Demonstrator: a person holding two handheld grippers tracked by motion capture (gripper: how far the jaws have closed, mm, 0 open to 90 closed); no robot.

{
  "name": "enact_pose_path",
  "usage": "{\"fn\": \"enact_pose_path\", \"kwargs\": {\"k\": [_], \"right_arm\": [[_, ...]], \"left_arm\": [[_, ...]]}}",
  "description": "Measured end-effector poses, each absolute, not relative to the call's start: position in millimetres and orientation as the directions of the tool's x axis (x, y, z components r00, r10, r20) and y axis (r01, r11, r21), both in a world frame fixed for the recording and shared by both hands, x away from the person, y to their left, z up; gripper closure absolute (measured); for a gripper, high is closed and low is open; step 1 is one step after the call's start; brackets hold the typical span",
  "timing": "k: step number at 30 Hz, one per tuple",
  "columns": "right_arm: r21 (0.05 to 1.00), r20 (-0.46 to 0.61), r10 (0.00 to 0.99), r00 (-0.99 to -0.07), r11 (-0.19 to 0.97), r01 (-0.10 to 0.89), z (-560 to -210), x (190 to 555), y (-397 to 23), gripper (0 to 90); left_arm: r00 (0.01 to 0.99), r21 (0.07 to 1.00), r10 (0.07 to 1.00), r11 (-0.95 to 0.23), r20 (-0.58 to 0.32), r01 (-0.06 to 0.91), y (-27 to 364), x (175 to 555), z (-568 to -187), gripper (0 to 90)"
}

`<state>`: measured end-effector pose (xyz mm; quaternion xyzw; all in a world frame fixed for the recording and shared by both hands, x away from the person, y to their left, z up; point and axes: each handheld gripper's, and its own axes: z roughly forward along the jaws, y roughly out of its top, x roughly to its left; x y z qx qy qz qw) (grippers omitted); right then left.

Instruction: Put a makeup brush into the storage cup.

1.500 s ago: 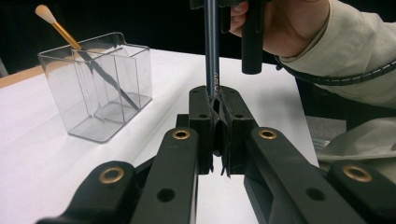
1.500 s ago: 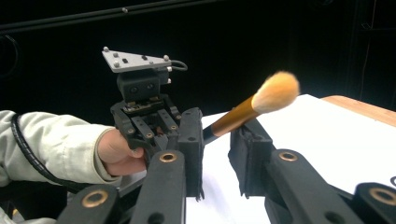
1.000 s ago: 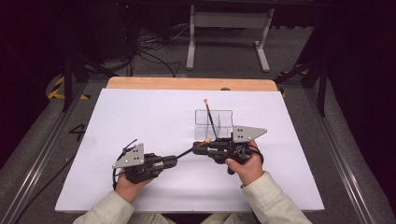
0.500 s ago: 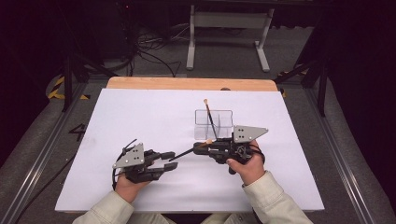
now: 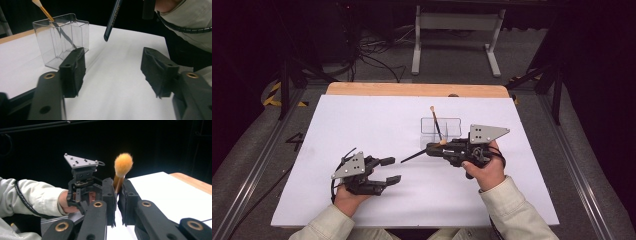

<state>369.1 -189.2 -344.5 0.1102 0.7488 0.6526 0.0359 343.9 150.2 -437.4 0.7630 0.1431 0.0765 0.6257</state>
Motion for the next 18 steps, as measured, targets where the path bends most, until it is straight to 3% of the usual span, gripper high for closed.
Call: {"fn": "enact_pose_path", "kwargs": {"k": [18], "right_arm": [[0.981,0.039,0.308,-0.951,0.167,0.095,-306.1,375.9,-210.6,84.1]], "left_arm": [[0.941,0.973,0.329,-0.175,-0.084,0.148,150.4,345.6,-439.0,24.5]]}}
